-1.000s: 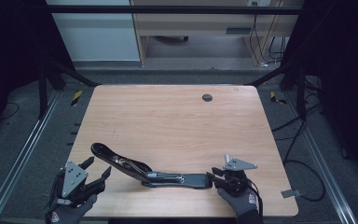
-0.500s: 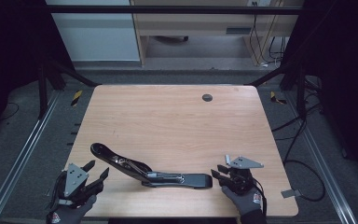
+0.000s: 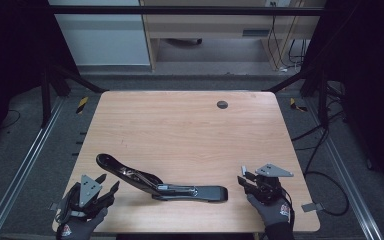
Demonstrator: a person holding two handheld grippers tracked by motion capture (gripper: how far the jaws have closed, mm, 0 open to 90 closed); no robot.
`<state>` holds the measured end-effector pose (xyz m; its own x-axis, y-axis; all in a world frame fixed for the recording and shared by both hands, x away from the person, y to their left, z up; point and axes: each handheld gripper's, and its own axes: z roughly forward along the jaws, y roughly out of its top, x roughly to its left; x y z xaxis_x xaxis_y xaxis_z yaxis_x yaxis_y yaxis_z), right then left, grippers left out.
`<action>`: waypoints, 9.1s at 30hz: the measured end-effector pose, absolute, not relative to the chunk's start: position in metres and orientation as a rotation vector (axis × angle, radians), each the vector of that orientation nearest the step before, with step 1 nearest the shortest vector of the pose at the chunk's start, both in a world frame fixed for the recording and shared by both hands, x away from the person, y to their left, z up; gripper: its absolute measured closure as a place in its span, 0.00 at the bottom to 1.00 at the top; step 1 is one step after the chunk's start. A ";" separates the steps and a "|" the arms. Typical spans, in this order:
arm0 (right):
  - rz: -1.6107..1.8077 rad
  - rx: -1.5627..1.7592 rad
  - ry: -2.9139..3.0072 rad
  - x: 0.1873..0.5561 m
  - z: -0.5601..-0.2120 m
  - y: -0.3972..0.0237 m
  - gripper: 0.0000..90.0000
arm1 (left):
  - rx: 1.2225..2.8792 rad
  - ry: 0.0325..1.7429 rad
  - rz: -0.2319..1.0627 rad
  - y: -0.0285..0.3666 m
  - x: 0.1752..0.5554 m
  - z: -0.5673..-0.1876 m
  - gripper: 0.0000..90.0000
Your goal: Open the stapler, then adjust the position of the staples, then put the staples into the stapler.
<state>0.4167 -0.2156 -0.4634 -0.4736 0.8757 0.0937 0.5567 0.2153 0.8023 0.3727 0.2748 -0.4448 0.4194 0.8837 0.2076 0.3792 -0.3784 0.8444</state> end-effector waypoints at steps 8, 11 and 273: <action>1.095 1.345 2.100 0.427 -0.468 -0.222 0.75 | 1.944 1.122 0.881 0.278 0.378 -0.454 0.51; 1.068 1.359 2.113 0.433 -0.470 -0.223 0.75 | 1.933 1.151 0.858 0.282 0.380 -0.456 0.51; 1.142 0.684 2.555 0.464 -0.370 -0.123 0.87 | 1.989 1.240 0.690 0.290 0.399 -0.473 0.45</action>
